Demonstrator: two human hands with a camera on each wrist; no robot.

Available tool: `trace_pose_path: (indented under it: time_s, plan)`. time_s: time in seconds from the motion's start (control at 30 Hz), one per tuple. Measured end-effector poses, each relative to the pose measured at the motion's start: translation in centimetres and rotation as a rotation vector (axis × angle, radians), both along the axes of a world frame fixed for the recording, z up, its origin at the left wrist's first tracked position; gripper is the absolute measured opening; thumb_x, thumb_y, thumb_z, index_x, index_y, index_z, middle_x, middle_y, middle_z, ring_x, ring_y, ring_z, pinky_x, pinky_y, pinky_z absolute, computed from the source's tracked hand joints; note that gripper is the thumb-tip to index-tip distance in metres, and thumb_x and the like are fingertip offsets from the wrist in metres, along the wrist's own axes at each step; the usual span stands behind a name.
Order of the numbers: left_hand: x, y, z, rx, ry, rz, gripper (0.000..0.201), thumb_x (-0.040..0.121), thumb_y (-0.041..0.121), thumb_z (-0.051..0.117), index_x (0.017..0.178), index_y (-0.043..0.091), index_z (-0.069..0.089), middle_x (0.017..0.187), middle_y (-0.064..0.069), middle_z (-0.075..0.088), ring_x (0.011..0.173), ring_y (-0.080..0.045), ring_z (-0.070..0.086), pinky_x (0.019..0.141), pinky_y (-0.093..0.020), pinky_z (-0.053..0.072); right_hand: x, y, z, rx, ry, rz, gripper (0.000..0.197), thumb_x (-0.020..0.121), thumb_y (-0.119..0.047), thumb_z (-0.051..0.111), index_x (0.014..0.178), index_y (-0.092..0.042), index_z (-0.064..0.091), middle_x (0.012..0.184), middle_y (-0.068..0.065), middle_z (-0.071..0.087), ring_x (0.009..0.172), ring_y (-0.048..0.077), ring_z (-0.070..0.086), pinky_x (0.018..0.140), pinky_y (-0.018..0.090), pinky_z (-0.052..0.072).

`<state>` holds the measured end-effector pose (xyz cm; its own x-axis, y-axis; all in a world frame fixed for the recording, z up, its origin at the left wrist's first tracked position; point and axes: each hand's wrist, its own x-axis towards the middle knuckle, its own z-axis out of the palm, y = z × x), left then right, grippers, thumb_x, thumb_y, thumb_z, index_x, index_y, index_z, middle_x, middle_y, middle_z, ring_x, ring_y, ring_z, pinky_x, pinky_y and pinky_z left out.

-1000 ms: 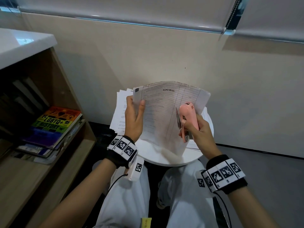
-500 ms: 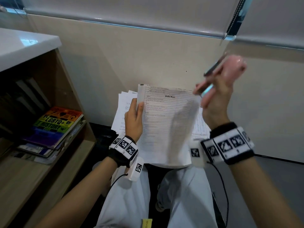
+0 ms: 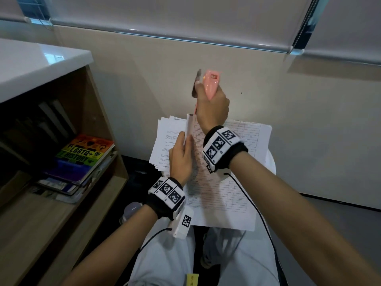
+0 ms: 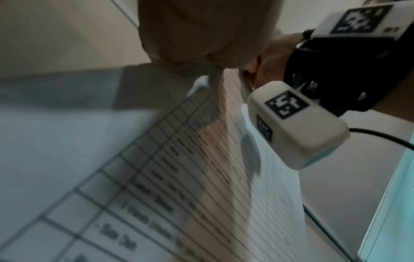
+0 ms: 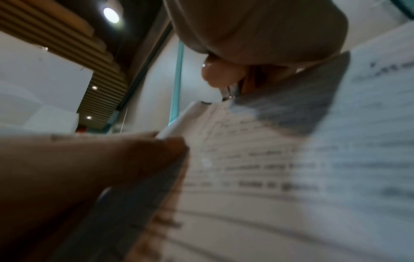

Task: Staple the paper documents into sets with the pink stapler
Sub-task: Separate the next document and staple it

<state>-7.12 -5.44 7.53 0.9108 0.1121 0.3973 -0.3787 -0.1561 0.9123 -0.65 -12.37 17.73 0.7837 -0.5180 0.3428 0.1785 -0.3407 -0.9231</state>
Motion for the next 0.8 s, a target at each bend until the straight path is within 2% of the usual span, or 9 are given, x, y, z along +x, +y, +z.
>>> trace_pose_path:
  time_s: [0.07,0.13,0.3,0.37,0.47,0.57,0.63,0.7,0.8]
  plan:
    - [0.1,0.1,-0.1,0.001,-0.001,0.002,0.038,0.1,0.04,0.037,0.075,0.012,0.035,0.066,0.006,0.038,0.063,-0.008,0.035,0.061,-0.033,0.032,0.1,0.5,-0.5,-0.139,-0.019,-0.041,0.037,0.085,-0.052,0.054,0.084,-0.017,0.064,0.073,-0.001,0.067,0.07,0.021,0.061,0.077,0.033,0.047]
    - [0.1,0.0,-0.1,-0.01,0.017,0.006,0.041,0.098,0.045,0.037,0.076,0.01,0.035,0.068,0.0,0.038,0.064,-0.01,0.034,0.061,-0.034,0.032,0.0,1.0,-0.7,-0.231,-0.006,-0.073,0.039,0.087,-0.053,0.052,0.087,-0.015,0.063,0.076,0.001,0.066,0.073,0.023,0.057,0.084,0.032,0.037]
    - [0.0,-0.1,0.2,-0.046,0.072,0.016,0.043,0.093,0.055,0.035,0.072,0.018,0.033,0.068,-0.002,0.038,0.065,-0.012,0.033,0.062,-0.035,0.032,0.3,1.5,-1.2,-0.196,0.037,-0.074,0.042,0.088,-0.055,0.049,0.085,-0.015,0.062,0.075,-0.001,0.065,0.076,0.023,0.057,0.077,0.029,0.026]
    - [0.1,-0.1,0.1,-0.047,0.081,0.016,0.04,0.095,0.052,0.036,0.073,0.018,0.034,0.069,-0.003,0.04,0.065,-0.011,0.034,0.062,-0.034,0.032,0.3,1.4,-1.3,-0.16,0.065,-0.063,0.042,0.088,-0.055,0.049,0.082,-0.016,0.063,0.074,-0.001,0.065,0.076,0.023,0.057,0.078,0.03,0.028]
    - [0.1,-0.1,-0.2,-0.051,0.075,0.006,0.043,0.096,0.05,0.037,0.077,0.011,0.037,0.07,-0.011,0.043,0.067,-0.012,0.038,0.063,-0.034,0.034,0.4,1.4,-1.6,-0.078,0.063,-0.044,0.04,0.086,-0.053,0.053,0.074,-0.015,0.061,0.066,-0.002,0.061,0.071,0.024,0.059,0.079,0.034,0.043]
    - [0.2,-0.2,-0.7,-0.051,0.065,-0.01,0.04,0.099,0.043,0.037,0.078,0.009,0.037,0.07,-0.004,0.043,0.068,-0.012,0.038,0.065,-0.034,0.033,0.5,1.1,-2.0,-0.002,0.04,-0.023,0.04,0.084,-0.048,0.059,0.071,-0.011,0.065,0.062,0.001,0.061,0.058,0.021,0.057,0.059,0.031,0.044]
    - [0.3,-0.4,-0.9,-0.05,0.064,-0.023,0.039,0.099,0.042,0.037,0.078,0.01,0.039,0.07,-0.002,0.044,0.068,-0.011,0.039,0.065,-0.033,0.034,0.4,0.9,-2.2,-0.001,0.042,-0.017,0.042,0.082,-0.049,0.058,0.07,-0.01,0.066,0.061,0.002,0.061,0.057,0.021,0.057,0.057,0.031,0.044]
    - [0.2,-0.4,-0.7,-0.03,0.06,-0.028,0.035,0.099,0.042,0.036,0.077,0.016,0.042,0.071,0.005,0.047,0.068,-0.007,0.042,0.067,-0.032,0.036,0.2,0.5,-2.2,-0.04,0.041,-0.02,0.045,0.081,-0.055,0.053,0.07,-0.014,0.066,0.063,0.001,0.064,0.063,0.022,0.06,0.074,0.037,0.048]
    - [0.7,-0.1,-0.8,0.013,0.081,-0.031,0.028,0.102,0.04,0.033,0.083,0.024,0.048,0.077,0.009,0.055,0.074,0.001,0.054,0.074,-0.028,0.046,-0.2,-0.7,-1.6,-0.052,0.044,-0.056,0.039,0.086,-0.055,0.052,0.083,-0.018,0.065,0.074,-0.006,0.065,0.075,0.01,0.056,0.101,0.044,0.034]
